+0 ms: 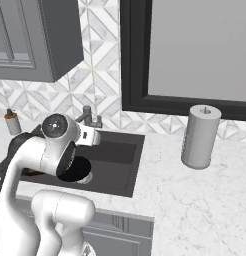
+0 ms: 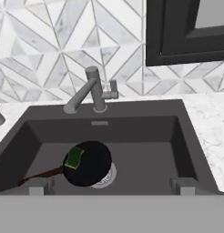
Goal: Pick the pan and sponge and place them into the sink. Then turn on the water.
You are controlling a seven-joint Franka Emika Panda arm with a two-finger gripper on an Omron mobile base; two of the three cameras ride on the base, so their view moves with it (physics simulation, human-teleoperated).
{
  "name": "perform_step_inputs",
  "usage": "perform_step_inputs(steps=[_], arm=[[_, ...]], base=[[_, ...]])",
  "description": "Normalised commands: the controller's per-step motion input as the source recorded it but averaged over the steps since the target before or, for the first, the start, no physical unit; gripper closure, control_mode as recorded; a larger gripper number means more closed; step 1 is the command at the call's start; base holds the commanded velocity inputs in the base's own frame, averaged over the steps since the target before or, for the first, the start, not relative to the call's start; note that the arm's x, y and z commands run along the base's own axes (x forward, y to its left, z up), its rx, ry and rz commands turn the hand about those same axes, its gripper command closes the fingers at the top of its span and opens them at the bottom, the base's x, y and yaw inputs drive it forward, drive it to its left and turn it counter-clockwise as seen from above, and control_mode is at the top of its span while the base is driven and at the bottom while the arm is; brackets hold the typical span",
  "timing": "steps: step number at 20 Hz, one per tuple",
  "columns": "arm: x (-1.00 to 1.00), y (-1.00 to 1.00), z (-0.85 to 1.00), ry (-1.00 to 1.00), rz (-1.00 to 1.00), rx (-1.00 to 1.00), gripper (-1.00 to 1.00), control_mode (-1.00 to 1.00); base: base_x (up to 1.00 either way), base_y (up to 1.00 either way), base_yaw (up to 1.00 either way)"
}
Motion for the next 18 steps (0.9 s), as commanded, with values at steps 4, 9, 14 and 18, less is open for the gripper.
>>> perform_step_inputs(steps=[4, 9, 14, 18], arm=[[0.12, -0.13, -0.01, -0.14, 0.00, 0.07, -1.00, -1.00], [0.27, -0.15, 0.00, -0.05, 0.00, 0.07, -1.00, -1.00], [0.33, -0.14, 0.00, -0.02, 0.00, 0.07, -1.00, -1.00], [0.25, -0.13, 0.00, 0.00, 0.00, 0.08, -1.00, -1.00]], base=[[0.00, 0.00, 0.00], [0.00, 0.00, 0.00], [0.00, 0.00, 0.00], [0.00, 0.00, 0.00]])
